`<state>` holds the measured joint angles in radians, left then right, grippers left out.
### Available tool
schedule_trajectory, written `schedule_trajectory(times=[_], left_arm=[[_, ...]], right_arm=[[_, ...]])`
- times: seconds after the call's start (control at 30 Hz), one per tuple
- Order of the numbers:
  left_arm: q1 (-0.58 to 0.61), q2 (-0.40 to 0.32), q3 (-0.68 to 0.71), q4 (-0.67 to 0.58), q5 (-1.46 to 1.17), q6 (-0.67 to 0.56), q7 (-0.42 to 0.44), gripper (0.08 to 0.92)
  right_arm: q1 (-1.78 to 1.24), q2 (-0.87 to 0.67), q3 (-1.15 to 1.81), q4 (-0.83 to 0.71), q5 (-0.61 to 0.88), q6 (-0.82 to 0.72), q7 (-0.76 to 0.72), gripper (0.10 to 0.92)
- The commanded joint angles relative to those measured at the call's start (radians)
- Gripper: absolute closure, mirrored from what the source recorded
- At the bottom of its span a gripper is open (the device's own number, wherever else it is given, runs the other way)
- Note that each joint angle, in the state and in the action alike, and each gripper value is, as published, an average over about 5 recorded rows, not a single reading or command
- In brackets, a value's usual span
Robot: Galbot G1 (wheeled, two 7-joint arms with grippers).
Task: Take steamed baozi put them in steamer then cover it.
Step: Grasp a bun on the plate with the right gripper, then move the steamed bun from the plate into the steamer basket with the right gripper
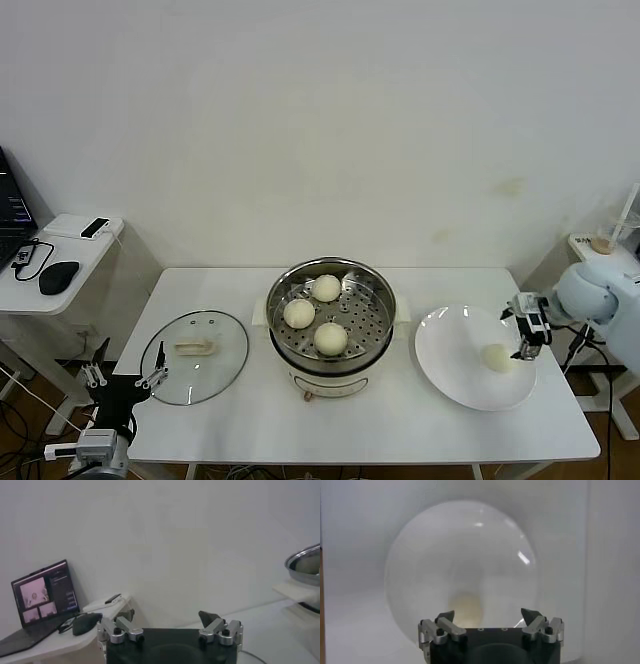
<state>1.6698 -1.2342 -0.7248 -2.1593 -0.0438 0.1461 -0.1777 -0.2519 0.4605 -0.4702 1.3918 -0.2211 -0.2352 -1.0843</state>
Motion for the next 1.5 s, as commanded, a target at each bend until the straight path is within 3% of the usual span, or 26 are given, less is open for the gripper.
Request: schedule_trajectory(times=[0.03, 0.63, 1.1, 1.5], left_arm=[[0.002, 0.000, -0.001, 0.000, 0.001, 0.000, 0.000, 0.177], [0.001, -0.003, -0.006, 0.000, 0.004, 0.000, 0.003, 0.177], [0.006, -0.009, -0.008, -0.010, 0.004, 0.001, 0.002, 0.177], [0.004, -0.001, -0.008, -0.028, 0.004, 0.004, 0.003, 0.177]], right_arm=[[-0.142, 0.064, 0.107, -0.123, -0.055, 0.016, 0.003, 0.203], [-0.123, 0.148, 0.093, -0.203, -0.076, 0.012, 0.030, 0.210], [-0.105, 0.130, 0.086, -0.192, -0.074, -0.007, -0.010, 0.410], [0.198, 0.028, -0.132, -0.066, 0.083, -0.051, -0.038, 0.423]])
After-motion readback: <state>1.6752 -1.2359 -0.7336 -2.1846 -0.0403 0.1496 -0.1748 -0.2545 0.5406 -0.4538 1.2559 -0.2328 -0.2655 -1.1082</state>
